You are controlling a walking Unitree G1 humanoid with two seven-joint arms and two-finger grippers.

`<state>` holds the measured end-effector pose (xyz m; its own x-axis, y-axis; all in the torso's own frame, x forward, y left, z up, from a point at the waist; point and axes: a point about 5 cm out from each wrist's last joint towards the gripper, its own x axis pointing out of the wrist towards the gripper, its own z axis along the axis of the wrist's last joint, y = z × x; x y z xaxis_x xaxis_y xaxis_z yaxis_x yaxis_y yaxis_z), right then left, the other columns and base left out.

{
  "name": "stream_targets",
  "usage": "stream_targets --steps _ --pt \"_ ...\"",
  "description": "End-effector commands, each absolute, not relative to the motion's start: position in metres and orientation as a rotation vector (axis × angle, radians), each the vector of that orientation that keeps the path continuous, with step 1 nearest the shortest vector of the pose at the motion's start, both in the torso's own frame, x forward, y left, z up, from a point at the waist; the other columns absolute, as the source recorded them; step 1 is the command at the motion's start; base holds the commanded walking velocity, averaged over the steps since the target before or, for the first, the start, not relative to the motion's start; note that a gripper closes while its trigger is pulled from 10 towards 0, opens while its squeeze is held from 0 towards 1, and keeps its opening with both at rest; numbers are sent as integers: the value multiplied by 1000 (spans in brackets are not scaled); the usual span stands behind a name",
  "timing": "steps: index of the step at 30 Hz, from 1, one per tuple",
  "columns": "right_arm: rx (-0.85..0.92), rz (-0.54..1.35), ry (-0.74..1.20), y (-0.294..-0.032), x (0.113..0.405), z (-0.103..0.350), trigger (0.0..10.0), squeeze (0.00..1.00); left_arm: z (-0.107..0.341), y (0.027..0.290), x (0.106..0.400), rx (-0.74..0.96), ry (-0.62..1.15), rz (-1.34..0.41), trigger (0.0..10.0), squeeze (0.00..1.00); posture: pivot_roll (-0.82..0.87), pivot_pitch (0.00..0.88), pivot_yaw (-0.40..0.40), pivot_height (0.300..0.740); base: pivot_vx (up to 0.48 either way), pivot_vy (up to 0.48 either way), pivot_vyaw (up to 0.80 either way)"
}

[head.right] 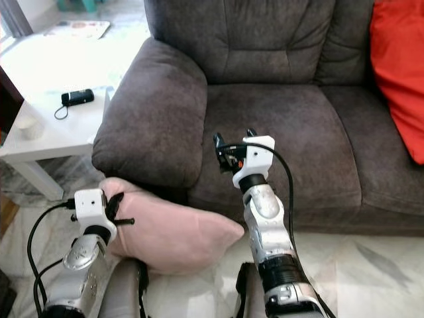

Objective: Move the pillow to the sofa from floor

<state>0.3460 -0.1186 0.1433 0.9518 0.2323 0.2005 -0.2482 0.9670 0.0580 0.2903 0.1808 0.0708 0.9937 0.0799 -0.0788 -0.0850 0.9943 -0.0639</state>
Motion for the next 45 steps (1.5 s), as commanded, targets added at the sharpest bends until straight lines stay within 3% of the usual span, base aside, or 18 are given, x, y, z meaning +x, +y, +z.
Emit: stream_targets --steps 1,16,45 --pt "83 242 -201 -119 348 145 10000 0 125 193 301 -29 -177 113 10000 0 84 15 6 650 0 0 0" --pt "86 249 -196 -117 349 144 10000 0 127 192 301 -29 -179 115 10000 0 88 20 5 734 0 0 0" --pt "103 245 -201 -116 347 142 10000 0 137 190 295 -35 -197 92 10000 0 99 20 9 734 0 0 0"
